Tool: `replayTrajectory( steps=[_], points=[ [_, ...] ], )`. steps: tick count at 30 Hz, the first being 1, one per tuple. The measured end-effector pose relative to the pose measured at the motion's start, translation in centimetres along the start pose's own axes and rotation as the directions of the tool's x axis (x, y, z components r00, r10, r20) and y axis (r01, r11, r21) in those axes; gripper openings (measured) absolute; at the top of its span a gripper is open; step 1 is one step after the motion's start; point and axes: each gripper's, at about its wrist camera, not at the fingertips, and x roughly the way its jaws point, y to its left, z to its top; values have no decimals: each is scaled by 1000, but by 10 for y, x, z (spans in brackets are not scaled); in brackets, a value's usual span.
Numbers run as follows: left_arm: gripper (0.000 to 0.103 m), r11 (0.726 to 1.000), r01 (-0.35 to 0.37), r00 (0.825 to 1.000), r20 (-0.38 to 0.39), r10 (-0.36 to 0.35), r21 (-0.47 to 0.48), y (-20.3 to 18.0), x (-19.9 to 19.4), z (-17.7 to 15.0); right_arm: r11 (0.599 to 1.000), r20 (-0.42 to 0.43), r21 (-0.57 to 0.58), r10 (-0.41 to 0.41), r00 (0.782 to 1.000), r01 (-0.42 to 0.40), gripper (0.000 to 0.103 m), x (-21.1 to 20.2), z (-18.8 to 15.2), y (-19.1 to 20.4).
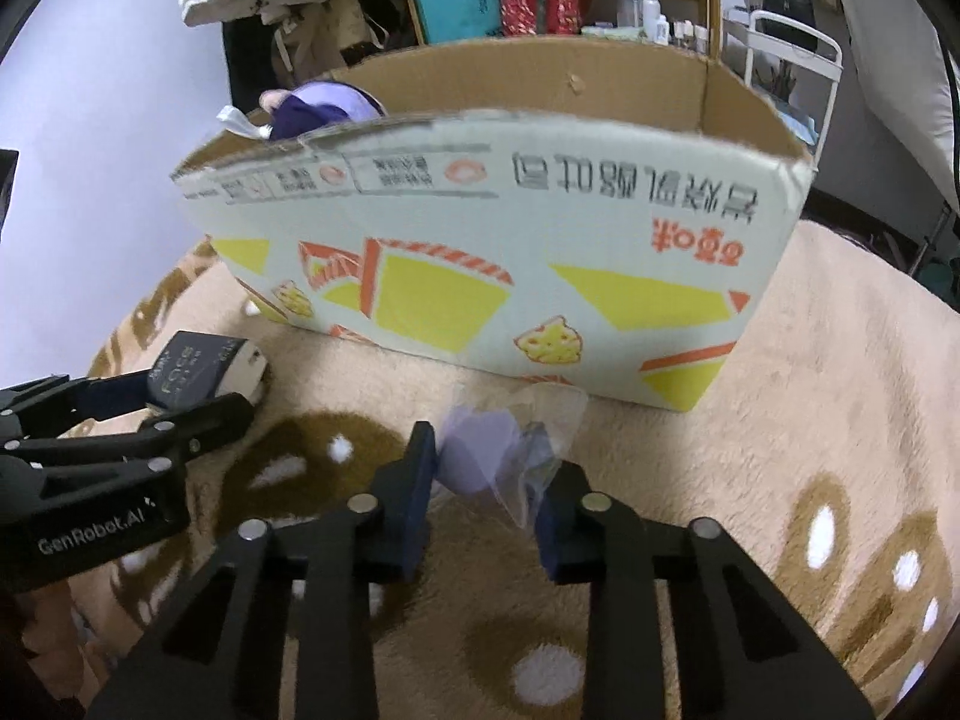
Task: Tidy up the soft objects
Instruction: 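Grasp the clear plastic bag with the right tool while the left tool holds the Face pack, then lift and carry the Face tissue pack and plastic bag over the box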
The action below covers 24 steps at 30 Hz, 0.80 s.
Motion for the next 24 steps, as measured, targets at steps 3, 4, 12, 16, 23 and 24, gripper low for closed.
replayTrajectory(
  steps=[3,4,12,16,23,24],
  points=[
    [64,1000,8,999,33,-7,-8,-2,-11,-4,1000,25,-1,4,1000,-4,18,-14,0,-3],
    [64,1000,13,999,38,-12,-11,-2,-14,-6,1000,34,0,5,999,-5,17,-18,-1,-5],
    [64,1000,4,993,116,-7,22,-7,-41,-13,999,109,31,9,994,-13,14,-53,6,-4],
    [64,999,16,986,166,-21,31,-9,-57,-15,999,162,30,19,987,-24,14,-76,8,-3],
    [64,998,3,946,323,-22,59,-14,-96,-18,1000,274,-3,10,962,-10,14,-112,16,0],
    [64,998,-1,938,345,-19,59,-13,-100,-18,1000,286,-5,9,958,-8,14,-115,18,0]
  ],
)
